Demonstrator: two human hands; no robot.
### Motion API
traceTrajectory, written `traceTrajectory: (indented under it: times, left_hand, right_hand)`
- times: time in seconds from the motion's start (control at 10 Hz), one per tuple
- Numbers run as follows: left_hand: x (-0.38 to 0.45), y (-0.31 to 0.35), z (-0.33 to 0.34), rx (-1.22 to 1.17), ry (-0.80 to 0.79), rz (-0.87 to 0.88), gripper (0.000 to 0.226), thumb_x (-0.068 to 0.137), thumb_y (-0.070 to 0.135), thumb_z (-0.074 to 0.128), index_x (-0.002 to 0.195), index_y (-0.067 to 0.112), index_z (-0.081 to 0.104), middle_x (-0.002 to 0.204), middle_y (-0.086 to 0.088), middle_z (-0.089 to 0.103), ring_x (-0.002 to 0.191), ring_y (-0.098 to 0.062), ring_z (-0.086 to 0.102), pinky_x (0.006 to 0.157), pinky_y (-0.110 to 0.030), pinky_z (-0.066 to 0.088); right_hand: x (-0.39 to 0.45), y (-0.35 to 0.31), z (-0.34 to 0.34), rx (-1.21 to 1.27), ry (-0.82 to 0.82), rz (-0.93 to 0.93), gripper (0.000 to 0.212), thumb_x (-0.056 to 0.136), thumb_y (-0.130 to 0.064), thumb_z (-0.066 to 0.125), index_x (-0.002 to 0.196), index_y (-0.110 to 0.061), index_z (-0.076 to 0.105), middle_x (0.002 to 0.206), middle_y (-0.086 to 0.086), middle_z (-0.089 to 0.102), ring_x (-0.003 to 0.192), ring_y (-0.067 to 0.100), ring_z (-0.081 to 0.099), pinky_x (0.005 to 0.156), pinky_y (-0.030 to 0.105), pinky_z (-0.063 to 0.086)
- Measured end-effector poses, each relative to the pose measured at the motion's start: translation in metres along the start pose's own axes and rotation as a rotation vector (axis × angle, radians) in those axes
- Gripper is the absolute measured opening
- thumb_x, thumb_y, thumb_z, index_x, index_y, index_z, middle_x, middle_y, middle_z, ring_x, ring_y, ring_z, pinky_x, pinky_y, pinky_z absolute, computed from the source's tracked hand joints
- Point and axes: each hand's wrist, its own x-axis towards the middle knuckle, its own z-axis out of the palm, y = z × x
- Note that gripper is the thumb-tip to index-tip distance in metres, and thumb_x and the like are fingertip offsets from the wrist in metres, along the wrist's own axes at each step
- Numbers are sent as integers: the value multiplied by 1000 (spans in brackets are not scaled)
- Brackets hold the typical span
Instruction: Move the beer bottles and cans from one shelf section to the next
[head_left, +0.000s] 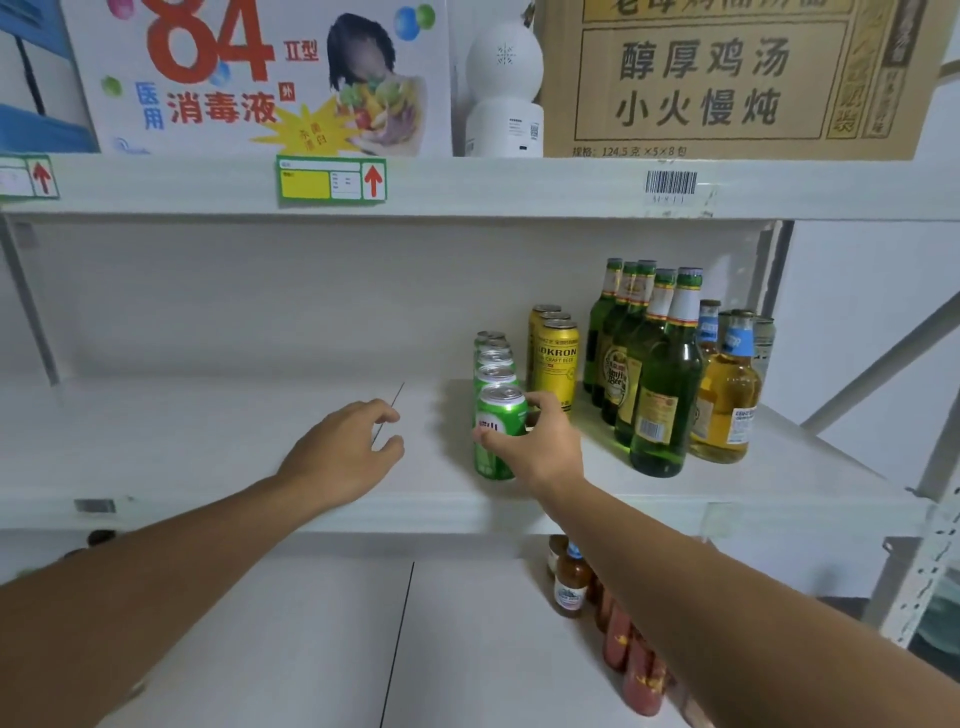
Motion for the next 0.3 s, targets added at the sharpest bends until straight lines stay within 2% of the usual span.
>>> traceTrajectory:
  times: [0.1, 0.2, 0.3]
  left_hand:
    - [-5, 6, 1, 5, -14, 5, 36, 101, 46, 61, 136, 35, 63, 141, 15, 63, 130, -12, 60, 107, -37, 50]
    - [-7, 11, 1, 43, -19, 22, 40, 102, 47, 59, 140, 35, 62, 144, 15, 61, 128, -11, 60, 107, -36, 50]
    - [-2, 20, -6, 62, -5, 51, 45, 102, 48, 58, 144, 34, 60, 147, 14, 60, 128, -12, 60, 106, -34, 49]
  right_hand:
    - [4, 4, 0, 9, -34, -5, 73, 75, -41, 98, 132, -26, 55, 109, -9, 67, 109, 20, 70, 99, 48, 60]
    - [-2, -6, -5, -68, -90, -26, 79, 80, -47, 93, 142, -23, 51, 120, -4, 67, 120, 25, 67, 102, 48, 57]
    - [-2, -12, -14, -111, -122, -48, 97, 83, -62, 84, 157, -19, 40, 149, 4, 60, 134, 28, 60, 108, 46, 52]
